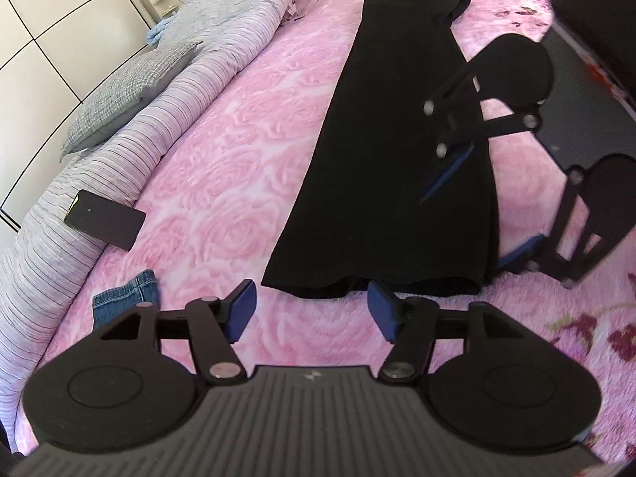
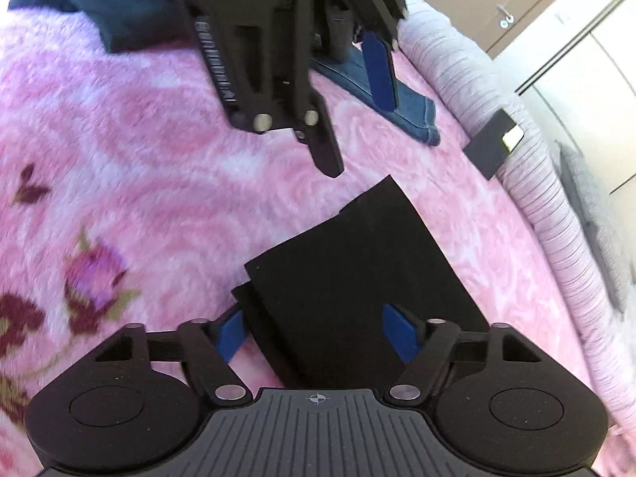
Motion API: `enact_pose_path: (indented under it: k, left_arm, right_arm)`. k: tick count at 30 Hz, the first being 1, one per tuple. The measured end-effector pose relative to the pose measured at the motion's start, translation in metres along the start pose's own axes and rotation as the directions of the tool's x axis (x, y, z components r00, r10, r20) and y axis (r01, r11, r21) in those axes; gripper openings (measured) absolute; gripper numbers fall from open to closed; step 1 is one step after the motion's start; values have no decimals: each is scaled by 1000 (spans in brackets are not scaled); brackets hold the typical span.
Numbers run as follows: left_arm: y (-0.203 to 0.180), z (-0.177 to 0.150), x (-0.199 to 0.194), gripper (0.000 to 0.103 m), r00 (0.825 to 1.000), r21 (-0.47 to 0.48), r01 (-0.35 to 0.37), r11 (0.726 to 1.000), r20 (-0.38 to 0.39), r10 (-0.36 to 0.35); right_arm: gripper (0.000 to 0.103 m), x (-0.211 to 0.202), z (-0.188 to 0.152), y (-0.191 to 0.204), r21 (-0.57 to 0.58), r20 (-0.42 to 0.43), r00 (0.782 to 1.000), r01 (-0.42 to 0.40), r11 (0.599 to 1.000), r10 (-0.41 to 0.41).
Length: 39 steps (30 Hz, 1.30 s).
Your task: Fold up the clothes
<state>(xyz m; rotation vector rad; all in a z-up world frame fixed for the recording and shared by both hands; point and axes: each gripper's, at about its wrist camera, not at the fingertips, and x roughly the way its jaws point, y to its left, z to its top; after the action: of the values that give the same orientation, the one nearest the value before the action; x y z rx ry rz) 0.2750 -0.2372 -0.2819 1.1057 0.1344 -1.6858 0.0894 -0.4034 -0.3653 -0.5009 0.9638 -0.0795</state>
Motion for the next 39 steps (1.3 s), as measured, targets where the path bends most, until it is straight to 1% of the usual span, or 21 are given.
enact_pose_path:
  k: [1, 2, 4, 9, 10, 11, 13, 16, 20, 22, 23, 26, 29, 30, 31, 33, 35, 36, 37, 39]
  left_arm:
    - [-3, 1, 2, 59, 1000, 21, 0, 1000, -7, 0]
    - [-6, 1, 4, 59, 1000, 45, -2, 999, -10, 3]
    - [-14, 1, 9, 59, 1000, 111, -7, 994, -18, 9]
    - [-34, 3, 37, 62, 993, 248, -103, 963, -37, 116]
    - [-37, 5, 43, 62, 992, 262, -109, 959, -40, 124]
    - [-39, 7, 47, 63, 991, 271, -112, 956, -37, 126]
    - [-43, 12, 56, 63, 988, 284, -134, 949, -33, 149]
    - [-42, 24, 65, 63, 983, 276, -161, 948, -45, 180]
    - [-51, 39, 70, 63, 981, 292, -154, 944, -73, 182]
    - [-62, 44, 70, 63, 978, 320, -170, 932, -60, 199]
    - [-67, 43, 72, 64, 976, 356, -182, 917, -50, 213]
    - [-74, 34, 82, 64, 960, 471, -237, 849, -18, 278]
    - [-69, 29, 86, 66, 951, 543, -268, 796, 17, 309]
    - [-68, 28, 85, 66, 946, 555, -279, 784, 20, 323]
    - [-67, 28, 83, 66, 950, 556, -267, 787, 13, 313]
    - [-64, 28, 77, 66, 959, 532, -227, 816, -26, 284]
    - [-62, 25, 73, 66, 957, 497, -211, 842, -69, 280]
    - [-60, 23, 72, 66, 956, 485, -209, 849, -82, 282]
    - [-59, 21, 72, 66, 954, 480, -209, 852, -89, 285]
    - [-58, 18, 74, 66, 955, 524, -218, 823, -59, 290]
  right_arm:
    - [27, 1, 1, -3, 3, 2, 1000, -7, 1000, 7]
    - [14, -2, 1, -8, 16, 7, 1000, -3, 1000, 3]
    - [12, -9, 3, -16, 56, 19, 1000, 8, 998, -9]
    - [9, -31, 5, -50, 125, 54, 998, 5, 992, -12]
    - [8, -38, 5, -52, 134, 58, 998, 3, 991, -11]
    - [6, -46, 4, -53, 142, 61, 998, 1, 990, -9]
    - [6, -64, 0, -53, 148, 63, 998, -3, 989, -7]
    - [6, -80, -4, -56, 166, 63, 998, -14, 986, 3]
    - [5, -83, -6, -58, 182, 61, 998, -15, 983, 4]
    - [5, -80, -6, -57, 184, 64, 998, -21, 983, 9]
    - [5, -79, -6, -56, 180, 68, 998, -27, 983, 15]
    - [5, -78, -6, -53, 167, 81, 996, -49, 985, 36]
    - [5, -79, -8, -51, 166, 86, 995, -60, 984, 46]
    - [6, -79, -9, -52, 171, 87, 995, -64, 983, 50]
    - [6, -79, -10, -53, 180, 84, 995, -69, 981, 55]
    - [6, -77, -11, -57, 211, 77, 995, -82, 974, 67]
    - [6, -74, -10, -63, 252, 75, 994, -98, 963, 81]
    - [6, -73, -9, -65, 265, 77, 993, -103, 959, 85]
    - [5, -73, -8, -67, 279, 78, 993, -108, 954, 89]
    - [5, -73, -6, -68, 282, 88, 992, -115, 952, 94]
